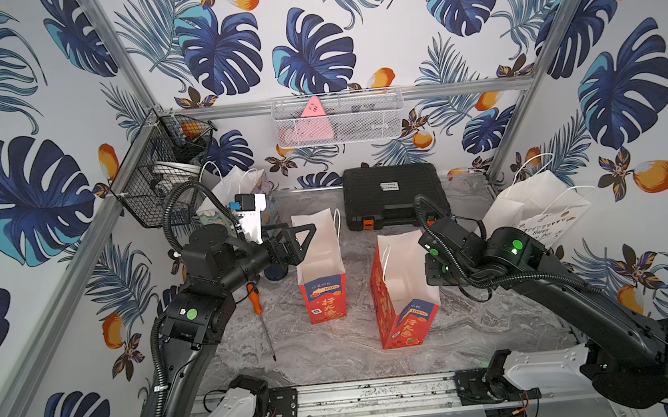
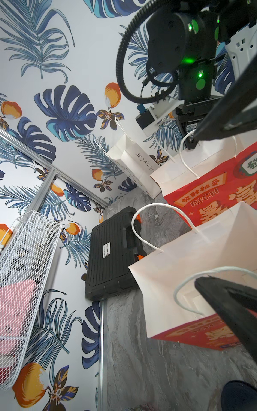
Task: Put away the paper bag
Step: Adjust the paper bag at the center of the board.
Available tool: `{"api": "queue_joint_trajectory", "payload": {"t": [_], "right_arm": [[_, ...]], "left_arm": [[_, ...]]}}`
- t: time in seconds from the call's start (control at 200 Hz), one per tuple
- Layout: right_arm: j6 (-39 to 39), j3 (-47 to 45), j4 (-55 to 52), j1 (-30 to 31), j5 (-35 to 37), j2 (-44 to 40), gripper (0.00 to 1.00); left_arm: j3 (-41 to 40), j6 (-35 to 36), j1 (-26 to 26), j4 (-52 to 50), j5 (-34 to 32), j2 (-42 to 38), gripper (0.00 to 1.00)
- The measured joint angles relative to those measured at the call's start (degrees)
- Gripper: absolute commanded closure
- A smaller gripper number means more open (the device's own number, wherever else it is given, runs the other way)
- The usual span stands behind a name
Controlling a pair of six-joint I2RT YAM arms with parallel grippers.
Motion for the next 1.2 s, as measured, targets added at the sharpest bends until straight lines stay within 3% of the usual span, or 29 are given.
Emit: {"api": "queue_joint_trajectory", "payload": {"t": [0.155,0.265,0.396,0.781,0.927,1.062,1.202], "right_arm": [[-3.82,-0.9,0.24,-5.73,-2.86,-1.18,0.99],[-7.74,-1.86,0.55,-11.61,-5.84,-1.86,0.99],[-11.85,-1.16,0.52,-14.38,-7.89,-1.03,0.97],[-15.63,1.51,0.42,-14.97,-10.27,-0.76,0.74],[-16.06,1.51,0.13,-14.97,-11.69,-1.7,0.63],[-16.22,1.53,-0.02,-14.97,-11.69,-2.25,0.57],[-16.17,1.55,-0.2,-14.97,-11.39,-2.82,0.52]], "left_arm": [[0.07,1.05,0.0,-0.92,-0.09,-0.07,0.01],[0.07,1.66,0.0,-1.42,-0.74,-0.28,0.01],[0.07,2.49,-0.02,-1.99,-1.05,-0.39,0.01],[0.0,3.78,-0.02,-3.15,-1.14,-0.48,0.01],[-0.02,3.74,-0.52,-2.67,1.81,-0.42,0.01],[-0.22,3.69,-3.98,-1.42,3.5,-1.03,0.03],[-1.38,3.61,-12.7,-0.7,1.9,-1.2,0.05]]}}
